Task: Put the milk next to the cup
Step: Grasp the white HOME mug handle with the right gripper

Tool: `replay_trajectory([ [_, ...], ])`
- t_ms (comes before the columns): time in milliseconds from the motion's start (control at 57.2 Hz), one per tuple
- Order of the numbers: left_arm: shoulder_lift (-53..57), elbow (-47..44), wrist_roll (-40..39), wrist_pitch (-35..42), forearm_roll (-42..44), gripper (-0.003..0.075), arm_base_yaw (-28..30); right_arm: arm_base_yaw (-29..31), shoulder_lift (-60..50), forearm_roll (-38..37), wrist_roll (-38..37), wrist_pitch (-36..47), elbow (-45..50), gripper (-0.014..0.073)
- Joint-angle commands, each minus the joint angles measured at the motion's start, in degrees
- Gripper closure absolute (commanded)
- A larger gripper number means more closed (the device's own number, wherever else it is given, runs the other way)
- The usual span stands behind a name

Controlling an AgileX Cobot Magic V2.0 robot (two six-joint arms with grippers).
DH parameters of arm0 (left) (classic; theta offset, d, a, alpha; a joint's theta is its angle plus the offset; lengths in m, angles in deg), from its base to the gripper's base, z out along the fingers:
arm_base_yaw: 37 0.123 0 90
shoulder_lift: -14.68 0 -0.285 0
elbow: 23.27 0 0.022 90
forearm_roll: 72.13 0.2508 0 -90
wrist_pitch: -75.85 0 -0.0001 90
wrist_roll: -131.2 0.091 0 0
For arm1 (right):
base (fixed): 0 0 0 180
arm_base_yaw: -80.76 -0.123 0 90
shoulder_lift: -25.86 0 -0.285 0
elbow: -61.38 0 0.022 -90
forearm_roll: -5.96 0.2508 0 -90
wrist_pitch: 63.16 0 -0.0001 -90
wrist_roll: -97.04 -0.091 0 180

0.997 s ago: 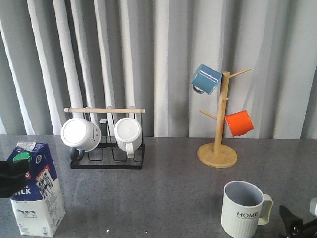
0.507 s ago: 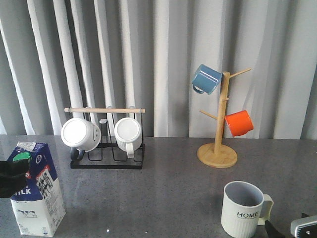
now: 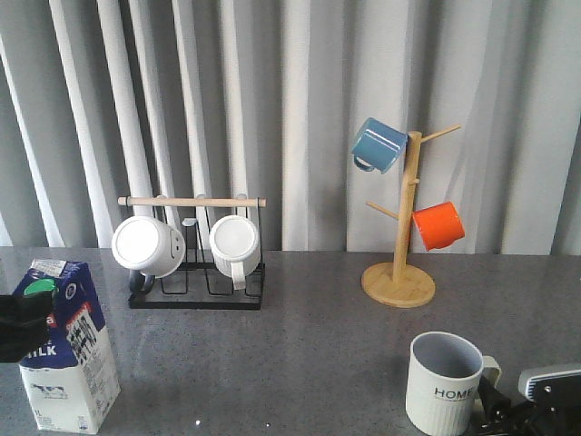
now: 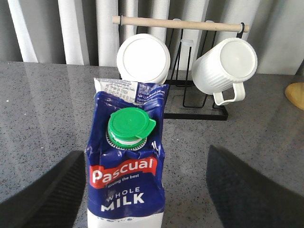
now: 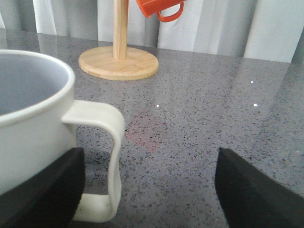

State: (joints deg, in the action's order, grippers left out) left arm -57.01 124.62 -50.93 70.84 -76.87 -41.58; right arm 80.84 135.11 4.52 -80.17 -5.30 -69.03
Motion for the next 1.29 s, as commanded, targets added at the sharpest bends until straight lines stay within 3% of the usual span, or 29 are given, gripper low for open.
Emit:
replay_trajectory([
  [0, 0.75, 1.98, -0.07, 3.77, -0.24, 0.0218, -0.2, 0.18, -0.61, -0.47, -0.11, 2.03, -3.41, 0.0151],
  [70, 0.75, 1.98, -0.07, 3.77, -0.24, 0.0218, -0.2, 0.18, 0.25, -1.11, -0.18, 0.72, -5.1, 0.0253],
  [210, 0.75, 1.98, -0.07, 3.77, -0.24, 0.0218, -0.2, 0.18, 0.46, -1.56, -2.34, -0.66, -7.02, 0.0569],
  [245, 0.75, 1.98, -0.07, 3.77, -0.24, 0.0218, -0.2, 0.18, 0.27, -1.81, -3.82, -0.34, -7.09, 0.061],
  [402, 0.75, 1.98, -0.07, 3.77, -0.24, 0.0218, -0.2, -1.67, -2.77, -4.72, -9.37, -0.04, -7.09, 0.06],
  [542, 0.75, 1.98, -0.07, 3.77, -0.24, 0.0218, -0.2, -7.74, -5.35, -3.49, -10.21, -0.51, -7.78, 0.0599],
  [752, 0.75, 1.98, -0.07, 3.77, -0.24, 0.0218, -0.2, -20.37, -4.41, 13.27, -7.34, -3.95, -12.57, 0.0599],
  [910, 0.75, 1.98, -0.07, 3.77, -0.24, 0.0218, -0.2, -27.29, -0.4, 26.44, 0.37, -3.98, -16.96, 0.0599],
  [1067, 0.75, 1.98, -0.07, 3.77, -0.24, 0.0218, -0.2, -31.69, 4.06, 30.57, 6.89, -4.65, -21.7, 0.0599],
  [1277, 0.75, 1.98, -0.07, 3.77, -0.24, 0.0218, -0.2, -33.41, 7.05, 34.84, 8.08, -5.45, -24.13, 0.0599],
])
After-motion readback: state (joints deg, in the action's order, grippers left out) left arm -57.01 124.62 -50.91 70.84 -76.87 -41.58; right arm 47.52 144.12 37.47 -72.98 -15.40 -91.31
